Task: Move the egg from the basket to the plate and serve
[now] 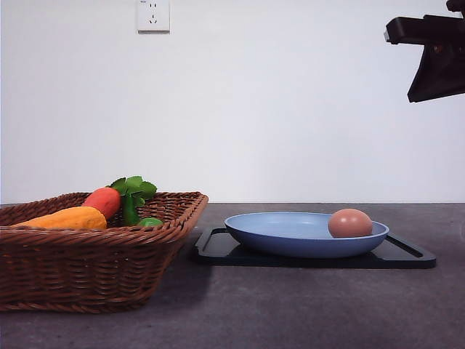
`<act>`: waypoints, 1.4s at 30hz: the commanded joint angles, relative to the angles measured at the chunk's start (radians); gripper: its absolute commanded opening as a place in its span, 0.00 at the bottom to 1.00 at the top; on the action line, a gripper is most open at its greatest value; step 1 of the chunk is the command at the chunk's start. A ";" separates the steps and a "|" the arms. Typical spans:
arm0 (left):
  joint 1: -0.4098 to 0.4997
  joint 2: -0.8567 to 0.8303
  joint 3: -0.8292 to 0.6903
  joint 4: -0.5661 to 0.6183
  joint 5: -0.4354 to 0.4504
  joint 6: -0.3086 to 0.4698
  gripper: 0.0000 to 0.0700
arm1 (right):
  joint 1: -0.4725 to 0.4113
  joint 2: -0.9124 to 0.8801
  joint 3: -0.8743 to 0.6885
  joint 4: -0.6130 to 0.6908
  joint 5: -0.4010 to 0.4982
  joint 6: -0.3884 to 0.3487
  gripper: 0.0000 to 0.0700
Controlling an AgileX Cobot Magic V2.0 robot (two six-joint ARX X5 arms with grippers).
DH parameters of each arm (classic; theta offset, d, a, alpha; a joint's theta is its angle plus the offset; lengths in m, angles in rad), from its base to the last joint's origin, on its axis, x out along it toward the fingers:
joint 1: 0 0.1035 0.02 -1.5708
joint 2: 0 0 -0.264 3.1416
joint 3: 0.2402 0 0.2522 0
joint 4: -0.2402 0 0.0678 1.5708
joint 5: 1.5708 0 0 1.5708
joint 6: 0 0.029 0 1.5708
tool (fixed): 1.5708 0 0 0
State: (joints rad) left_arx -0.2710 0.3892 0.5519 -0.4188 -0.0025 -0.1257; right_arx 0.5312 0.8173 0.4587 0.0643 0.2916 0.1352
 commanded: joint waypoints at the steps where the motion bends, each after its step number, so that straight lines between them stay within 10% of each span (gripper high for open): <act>1: -0.003 -0.050 0.006 0.014 -0.003 0.031 0.00 | 0.009 0.004 0.006 0.010 0.004 0.010 0.00; 7: 0.049 -0.256 -0.062 0.020 -0.002 0.175 0.00 | 0.009 0.004 0.006 0.010 0.005 0.010 0.00; 17: 0.189 -0.384 -0.268 0.053 -0.002 0.172 0.00 | 0.009 0.004 0.006 0.012 0.004 0.010 0.00; 42: 0.197 -0.386 -0.549 0.238 -0.002 0.133 0.00 | 0.008 0.004 0.006 0.011 0.005 0.010 0.00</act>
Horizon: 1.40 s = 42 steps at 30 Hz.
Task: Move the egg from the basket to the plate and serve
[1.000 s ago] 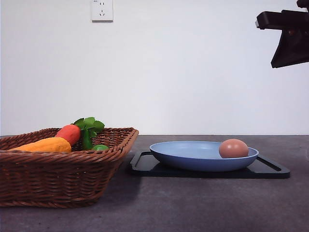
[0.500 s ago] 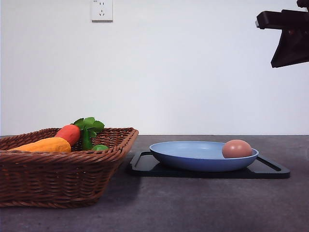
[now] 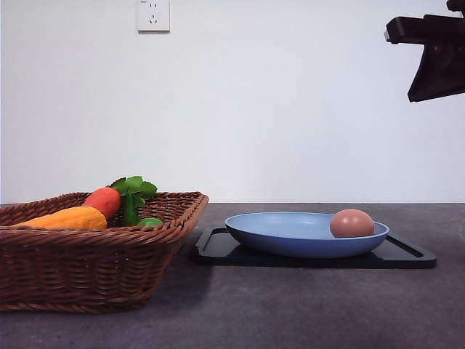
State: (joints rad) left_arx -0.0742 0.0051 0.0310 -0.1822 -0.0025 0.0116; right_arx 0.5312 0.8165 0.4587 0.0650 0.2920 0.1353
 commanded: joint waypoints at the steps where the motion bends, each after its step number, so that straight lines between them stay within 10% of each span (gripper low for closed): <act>1: 0.000 -0.002 -0.028 0.001 -0.002 -0.005 0.00 | 0.008 0.005 0.006 0.010 0.004 0.009 0.00; 22: 0.000 -0.002 -0.028 0.001 -0.002 -0.005 0.00 | 0.008 -0.016 0.006 -0.006 0.006 0.006 0.00; 27: 0.000 -0.002 -0.028 -0.001 -0.002 -0.005 0.00 | -0.025 -0.148 -0.011 -0.046 0.059 -0.109 0.00; 42: 0.000 -0.002 -0.028 -0.002 -0.002 -0.005 0.00 | -0.358 -0.652 -0.311 -0.040 -0.264 -0.169 0.00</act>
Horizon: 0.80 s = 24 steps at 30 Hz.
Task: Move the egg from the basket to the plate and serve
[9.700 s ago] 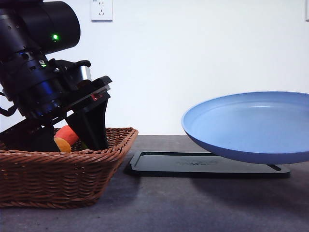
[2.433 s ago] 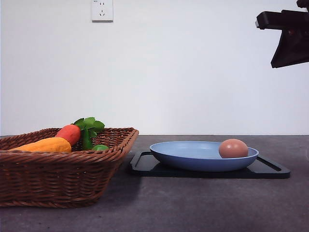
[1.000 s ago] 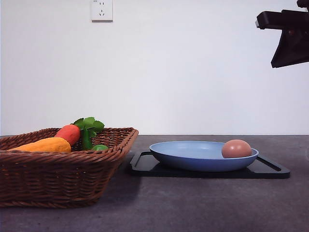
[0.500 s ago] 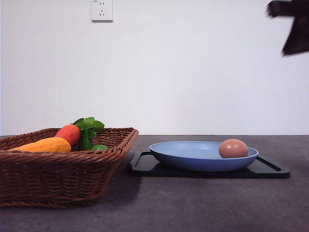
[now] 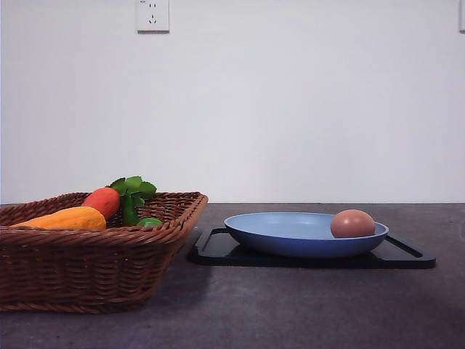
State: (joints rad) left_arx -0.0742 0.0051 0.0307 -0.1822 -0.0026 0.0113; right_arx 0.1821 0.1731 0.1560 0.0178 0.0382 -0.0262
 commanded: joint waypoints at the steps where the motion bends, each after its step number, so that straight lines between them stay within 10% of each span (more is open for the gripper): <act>1: 0.000 -0.002 -0.028 -0.002 -0.001 -0.004 0.00 | -0.027 -0.029 -0.019 0.003 -0.021 -0.007 0.00; 24: 0.000 -0.002 -0.028 -0.003 -0.001 -0.004 0.00 | -0.122 -0.169 -0.147 -0.188 -0.124 0.054 0.00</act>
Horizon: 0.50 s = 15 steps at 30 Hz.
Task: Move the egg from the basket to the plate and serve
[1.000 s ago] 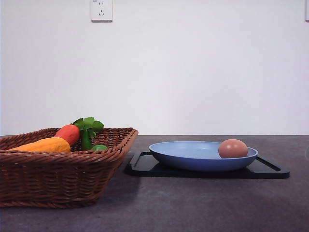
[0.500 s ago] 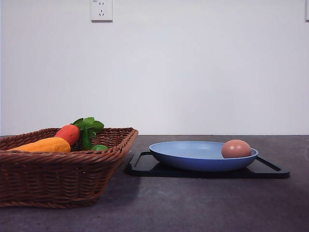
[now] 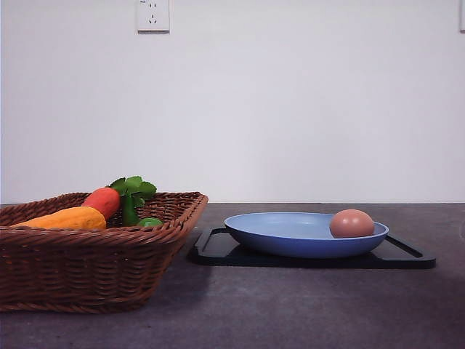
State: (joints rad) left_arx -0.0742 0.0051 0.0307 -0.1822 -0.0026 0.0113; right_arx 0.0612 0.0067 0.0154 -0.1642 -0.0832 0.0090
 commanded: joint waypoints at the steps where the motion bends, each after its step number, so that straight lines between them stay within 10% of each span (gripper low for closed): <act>1: 0.000 -0.002 -0.028 -0.003 -0.001 -0.004 0.00 | -0.001 -0.003 -0.006 -0.007 -0.001 0.019 0.00; 15: 0.000 -0.002 -0.028 -0.003 -0.001 -0.004 0.00 | 0.000 -0.003 -0.006 0.013 0.005 0.017 0.00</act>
State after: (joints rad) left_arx -0.0742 0.0051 0.0307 -0.1822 -0.0025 0.0113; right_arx 0.0612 0.0067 0.0154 -0.1608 -0.0792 0.0145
